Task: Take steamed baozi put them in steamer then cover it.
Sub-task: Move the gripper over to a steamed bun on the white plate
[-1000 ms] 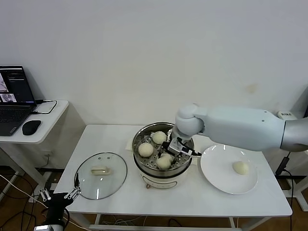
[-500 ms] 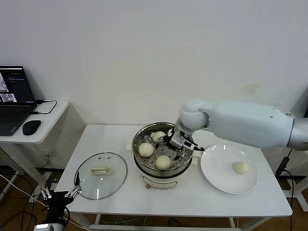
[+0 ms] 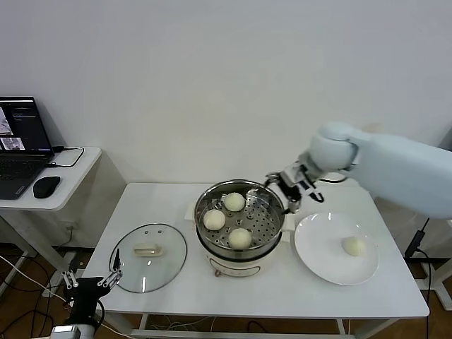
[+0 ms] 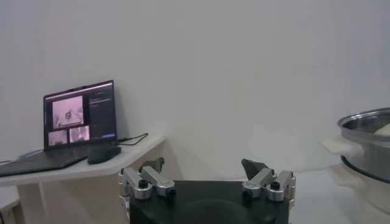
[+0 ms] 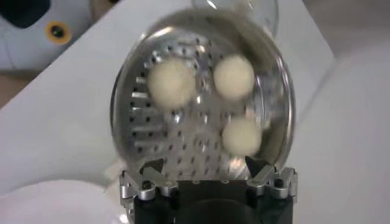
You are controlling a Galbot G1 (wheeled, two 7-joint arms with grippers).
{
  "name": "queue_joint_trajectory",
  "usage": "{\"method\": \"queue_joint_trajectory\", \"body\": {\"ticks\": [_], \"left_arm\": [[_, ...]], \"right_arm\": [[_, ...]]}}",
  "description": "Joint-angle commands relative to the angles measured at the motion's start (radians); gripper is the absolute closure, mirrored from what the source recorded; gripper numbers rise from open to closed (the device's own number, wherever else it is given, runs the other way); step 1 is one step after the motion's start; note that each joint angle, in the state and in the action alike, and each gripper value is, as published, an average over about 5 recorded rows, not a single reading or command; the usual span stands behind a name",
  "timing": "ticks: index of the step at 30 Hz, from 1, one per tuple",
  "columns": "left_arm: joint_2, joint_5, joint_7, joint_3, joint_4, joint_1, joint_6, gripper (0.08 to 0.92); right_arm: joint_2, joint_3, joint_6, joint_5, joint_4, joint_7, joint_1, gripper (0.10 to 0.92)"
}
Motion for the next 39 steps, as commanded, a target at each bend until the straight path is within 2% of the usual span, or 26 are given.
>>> {"method": "queue_joint_trajectory", "body": {"ticks": [1, 15, 39], "left_arm": [[0.009, 0.000, -0.001, 0.003, 0.006, -0.004, 0.002, 0.177], [0.011, 0.004, -0.001, -0.004, 0.004, 0.010, 0.005, 0.177], [0.003, 0.004, 0.001, -0.019, 0.013, 0.018, 0.006, 0.177]], "right_arm": [[-0.263, 0.208, -0.048, -0.141, -0.062, -0.021, -0.245, 0.203], [-0.253, 0.587, 0.014, -0.326, -0.254, -0.001, -0.714, 0.203], [-0.064, 0.659, 0.038, -0.418, -0.464, 0.040, -0.801, 0.203]]}}
